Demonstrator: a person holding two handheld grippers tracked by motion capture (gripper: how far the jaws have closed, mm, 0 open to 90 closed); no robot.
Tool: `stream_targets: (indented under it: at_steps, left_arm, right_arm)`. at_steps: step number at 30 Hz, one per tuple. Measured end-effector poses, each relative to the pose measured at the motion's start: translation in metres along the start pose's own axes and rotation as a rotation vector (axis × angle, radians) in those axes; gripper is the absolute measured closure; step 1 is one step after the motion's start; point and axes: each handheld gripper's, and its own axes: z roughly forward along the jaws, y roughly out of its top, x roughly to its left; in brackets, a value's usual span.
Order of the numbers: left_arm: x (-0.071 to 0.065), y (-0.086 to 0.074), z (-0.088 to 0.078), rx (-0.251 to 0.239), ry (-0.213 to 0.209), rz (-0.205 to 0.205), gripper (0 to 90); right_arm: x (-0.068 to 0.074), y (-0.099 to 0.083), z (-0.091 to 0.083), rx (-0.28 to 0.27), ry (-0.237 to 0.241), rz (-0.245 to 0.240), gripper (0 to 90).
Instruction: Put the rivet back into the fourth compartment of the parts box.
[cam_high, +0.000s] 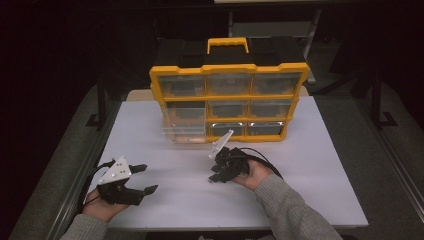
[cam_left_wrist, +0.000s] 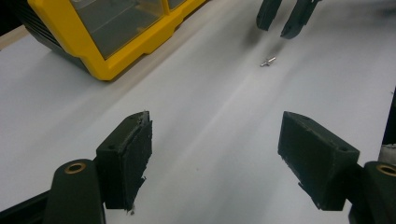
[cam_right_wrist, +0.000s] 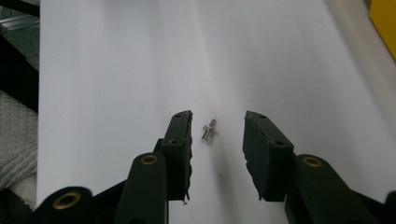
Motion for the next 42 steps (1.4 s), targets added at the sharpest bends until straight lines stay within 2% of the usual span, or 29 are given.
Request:
stream_targets:
  at_steps: [3, 4, 5, 8, 9, 10, 13, 14, 20, 21, 27, 31, 35, 38, 39, 42]
  left_arm:
    - [0.000, 0.000, 0.000, 0.000, -0.001, 0.000, 25.5]
    - [0.000, 0.000, 0.000, 0.000, -0.001, -0.001, 25.5]
    - [0.000, 0.000, 0.000, 0.000, -0.001, 0.000, 25.5]
    - [0.000, 0.000, 0.000, 0.002, -0.002, 0.001, 25.5]
    - [0.000, 0.000, 0.000, 0.006, -0.002, 0.003, 25.5]
    - [-0.001, 0.000, 0.001, -0.005, -0.003, -0.008, 25.4]
    - [0.000, 0.000, 0.001, 0.000, -0.004, 0.000, 25.5]
    - [0.000, 0.000, 0.000, 0.001, -0.002, -0.001, 25.4]
    - [0.001, 0.000, 0.000, -0.002, 0.000, 0.002, 25.4]
    - [0.001, 0.000, 0.000, -0.002, 0.000, 0.000, 25.4]
    - [0.001, 0.000, -0.001, -0.007, 0.000, -0.007, 25.4]
    - [0.000, 0.000, -0.001, -0.012, 0.000, -0.011, 25.4]
    - [0.001, 0.000, -0.002, -0.006, 0.002, -0.001, 25.4]
    - [0.001, -0.001, -0.001, -0.015, 0.000, -0.012, 25.4]
    - [0.001, -0.001, -0.002, -0.006, 0.002, -0.001, 25.4]
    - [0.001, -0.001, -0.002, -0.004, 0.003, -0.004, 25.4]
  right_arm:
    - [-0.001, 0.001, 0.008, 0.000, 0.013, -0.006, 63.2]
    - [0.001, 0.001, 0.010, 0.021, 0.015, 0.017, 63.8]
    - [0.001, 0.001, 0.012, 0.021, 0.008, 0.001, 64.1]
    - [0.002, 0.002, 0.017, 0.035, 0.010, 0.014, 65.6]
    - [0.000, 0.003, 0.020, 0.024, 0.016, -0.011, 66.0]
    - [0.000, 0.003, 0.021, 0.027, 0.013, -0.012, 66.5]
    - [0.001, 0.003, 0.024, 0.042, 0.016, -0.005, 68.1]
    - [0.001, 0.003, 0.027, 0.043, 0.013, -0.023, 68.8]
    - [0.000, 0.003, 0.034, 0.059, 0.007, -0.032, 72.7]
    - [0.000, 0.003, 0.033, 0.062, 0.007, -0.023, 73.4]
    - [0.001, 0.002, 0.033, 0.067, -0.008, -0.045, 79.9]
    - [0.001, 0.002, 0.033, 0.072, -0.014, -0.051, 81.2]
    - [-0.001, 0.001, 0.033, 0.066, -0.001, -0.048, 81.6]
    - [-0.003, 0.001, 0.032, 0.060, 0.020, -0.047, 81.6]
    - [-0.004, 0.000, 0.031, 0.057, 0.027, -0.043, 81.6]
    - [-0.008, -0.002, 0.026, 0.036, 0.050, -0.024, 81.7]
